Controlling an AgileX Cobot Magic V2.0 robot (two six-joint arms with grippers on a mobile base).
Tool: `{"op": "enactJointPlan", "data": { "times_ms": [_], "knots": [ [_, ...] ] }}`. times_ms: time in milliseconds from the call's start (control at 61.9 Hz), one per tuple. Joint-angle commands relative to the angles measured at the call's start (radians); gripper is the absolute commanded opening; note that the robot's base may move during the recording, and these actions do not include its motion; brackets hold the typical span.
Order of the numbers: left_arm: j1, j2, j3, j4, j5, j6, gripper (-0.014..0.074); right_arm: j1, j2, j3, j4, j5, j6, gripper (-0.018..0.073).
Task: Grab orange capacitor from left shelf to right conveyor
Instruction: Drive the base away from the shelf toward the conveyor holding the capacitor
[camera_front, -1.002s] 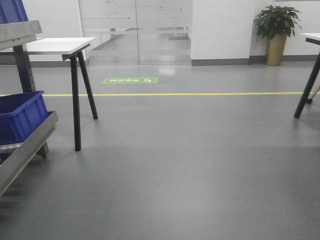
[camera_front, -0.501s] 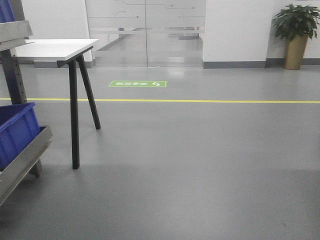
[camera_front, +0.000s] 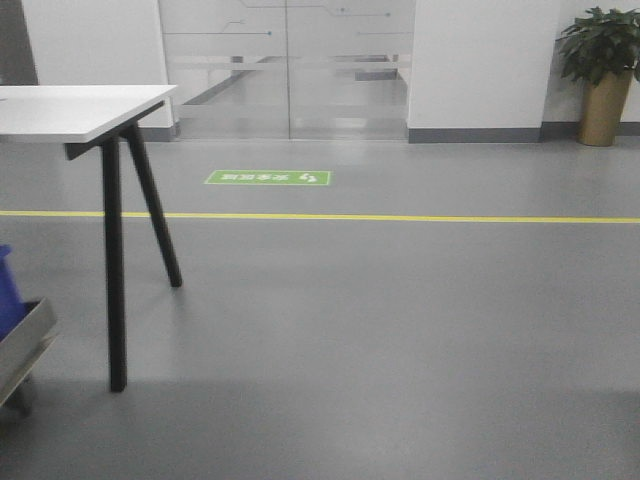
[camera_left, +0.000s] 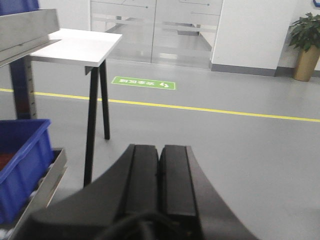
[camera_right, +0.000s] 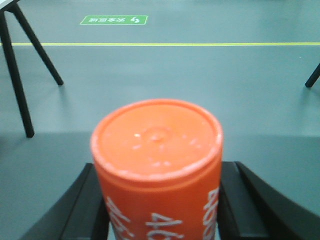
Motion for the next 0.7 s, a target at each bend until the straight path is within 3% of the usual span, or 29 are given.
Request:
{"op": "enactJointPlan", "data": {
  "times_ms": [0, 679],
  "knots": [
    [-0.004, -0.019, -0.005, 0.0, -0.089, -0.001, -0.0105, -0.001, 0.019, -0.03, -0.008, -0.085, -0.008, 0.014],
    [-0.004, -0.019, -0.005, 0.0, -0.089, -0.001, -0.0105, -0.001, 0.019, -0.03, -0.008, -0.085, -0.008, 0.014]
  ]
}}
